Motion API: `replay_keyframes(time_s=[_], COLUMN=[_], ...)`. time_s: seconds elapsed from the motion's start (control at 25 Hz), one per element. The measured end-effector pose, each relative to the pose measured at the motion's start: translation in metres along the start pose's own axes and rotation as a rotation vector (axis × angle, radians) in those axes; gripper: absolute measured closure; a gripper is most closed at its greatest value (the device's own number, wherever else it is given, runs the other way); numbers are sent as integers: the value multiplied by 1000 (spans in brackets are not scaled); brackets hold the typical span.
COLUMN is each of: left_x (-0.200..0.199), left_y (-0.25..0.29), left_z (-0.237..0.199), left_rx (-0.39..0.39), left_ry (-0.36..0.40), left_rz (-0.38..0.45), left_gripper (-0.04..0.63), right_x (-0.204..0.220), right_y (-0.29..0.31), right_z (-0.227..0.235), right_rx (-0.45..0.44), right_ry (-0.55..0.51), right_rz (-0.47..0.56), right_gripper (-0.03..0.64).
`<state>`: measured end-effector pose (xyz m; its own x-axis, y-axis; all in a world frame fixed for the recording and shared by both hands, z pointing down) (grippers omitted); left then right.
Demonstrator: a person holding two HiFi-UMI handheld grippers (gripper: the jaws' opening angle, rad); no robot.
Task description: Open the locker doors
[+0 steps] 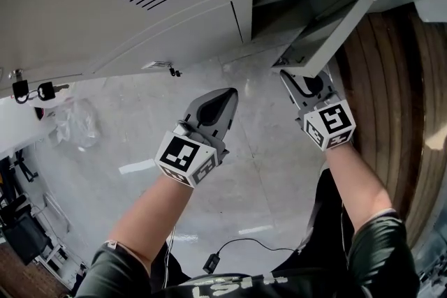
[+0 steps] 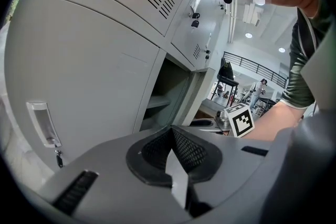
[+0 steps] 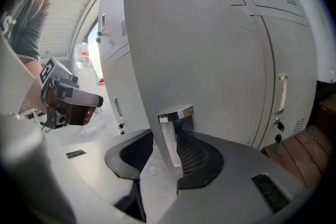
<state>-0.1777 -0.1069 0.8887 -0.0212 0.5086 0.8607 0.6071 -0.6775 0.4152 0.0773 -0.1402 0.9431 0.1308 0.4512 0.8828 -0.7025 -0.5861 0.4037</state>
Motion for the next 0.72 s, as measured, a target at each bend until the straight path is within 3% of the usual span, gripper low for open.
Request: replay_keyframes(time_s=[0.4, 0.72], left_x=[-1, -2], left_y=[3, -1], left_z=[9, 12], left_rx=[16, 6], left_ry=[15, 20], left_rz=[-12, -14], left_gripper=[591, 591], right_x=[18, 25], right_y=[-45, -58], right_z=[9, 13], right_rx=[-30, -14], right_ry=[-14, 44], right_rz=[-37, -36], right_gripper=[456, 447])
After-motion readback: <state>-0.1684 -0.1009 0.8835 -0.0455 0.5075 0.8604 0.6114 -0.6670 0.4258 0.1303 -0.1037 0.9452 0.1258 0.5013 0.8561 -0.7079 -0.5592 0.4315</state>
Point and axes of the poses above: the fingertips, and each gripper's own axes: y forward along the fingers, z to its right, x out of its underside, the point moved 10 cm from there along -y, backward along the fingers, and after that the axes turned 8 degrees about -x, right-handed, at the moved point
